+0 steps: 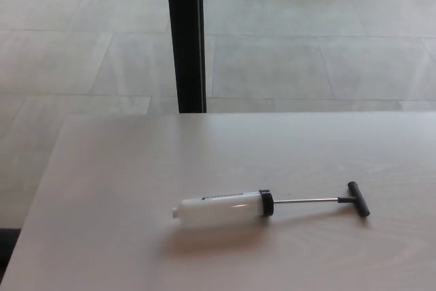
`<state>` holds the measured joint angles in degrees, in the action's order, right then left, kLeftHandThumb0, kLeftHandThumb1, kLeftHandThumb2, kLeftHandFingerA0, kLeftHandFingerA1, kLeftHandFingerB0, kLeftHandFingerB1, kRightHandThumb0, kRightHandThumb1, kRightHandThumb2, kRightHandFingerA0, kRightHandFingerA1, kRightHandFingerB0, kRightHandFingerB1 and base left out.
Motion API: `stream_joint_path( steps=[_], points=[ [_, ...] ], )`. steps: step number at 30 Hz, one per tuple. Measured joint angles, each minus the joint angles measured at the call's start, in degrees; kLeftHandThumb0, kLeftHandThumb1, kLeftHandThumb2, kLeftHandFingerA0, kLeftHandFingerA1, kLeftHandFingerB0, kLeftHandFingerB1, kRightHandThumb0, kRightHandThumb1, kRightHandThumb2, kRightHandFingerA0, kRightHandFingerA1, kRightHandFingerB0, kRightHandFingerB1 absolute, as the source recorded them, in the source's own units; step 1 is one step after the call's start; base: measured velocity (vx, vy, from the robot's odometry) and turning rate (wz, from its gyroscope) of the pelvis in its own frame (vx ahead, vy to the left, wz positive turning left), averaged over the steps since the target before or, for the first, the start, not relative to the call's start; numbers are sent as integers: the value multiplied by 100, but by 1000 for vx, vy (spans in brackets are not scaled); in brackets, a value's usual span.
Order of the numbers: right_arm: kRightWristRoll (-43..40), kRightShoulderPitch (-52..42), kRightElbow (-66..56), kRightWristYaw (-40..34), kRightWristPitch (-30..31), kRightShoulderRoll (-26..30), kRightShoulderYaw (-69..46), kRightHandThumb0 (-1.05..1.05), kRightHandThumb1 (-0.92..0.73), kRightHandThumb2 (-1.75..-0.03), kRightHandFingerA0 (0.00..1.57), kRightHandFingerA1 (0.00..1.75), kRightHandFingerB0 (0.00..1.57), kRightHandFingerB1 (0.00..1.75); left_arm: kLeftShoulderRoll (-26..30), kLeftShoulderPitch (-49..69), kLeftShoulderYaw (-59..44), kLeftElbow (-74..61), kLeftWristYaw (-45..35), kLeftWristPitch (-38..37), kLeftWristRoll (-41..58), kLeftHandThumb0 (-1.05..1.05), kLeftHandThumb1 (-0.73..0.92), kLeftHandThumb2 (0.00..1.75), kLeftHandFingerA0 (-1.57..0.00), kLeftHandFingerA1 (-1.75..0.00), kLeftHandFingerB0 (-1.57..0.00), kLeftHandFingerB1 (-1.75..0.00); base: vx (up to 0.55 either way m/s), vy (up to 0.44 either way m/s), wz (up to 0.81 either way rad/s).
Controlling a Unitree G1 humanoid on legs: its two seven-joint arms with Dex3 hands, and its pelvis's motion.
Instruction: The robot uses its left hand to lift the air pump kept on the middle of the desk and use the right hand to pull out the handle
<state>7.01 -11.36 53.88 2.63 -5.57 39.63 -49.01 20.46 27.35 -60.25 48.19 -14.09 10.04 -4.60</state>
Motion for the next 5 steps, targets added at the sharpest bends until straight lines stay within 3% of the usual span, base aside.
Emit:
stream_joint_path(
  steps=[3,4,5],
  points=[
    [-211,-13,390,-4,-122,-202,-318,-76,-58,-95,19,57,11,45,9,-22,-249,580,-34,-1,229,-61,72,63,-45,-46,-31,-36,0,0,0],
    [-268,-12,471,-1,-154,-259,-387,-74,-61,-97,40,69,12,44,11,-29,-305,714,-49,-2,285,-59,60,94,-38,-58,-26,-48,0,0,0],
    [-340,-13,562,10,-204,-339,-457,-70,-76,-63,48,96,19,32,15,-46,-380,906,-66,-13,366,-58,61,95,-38,-59,-33,-52,0,0,0]
  ],
)
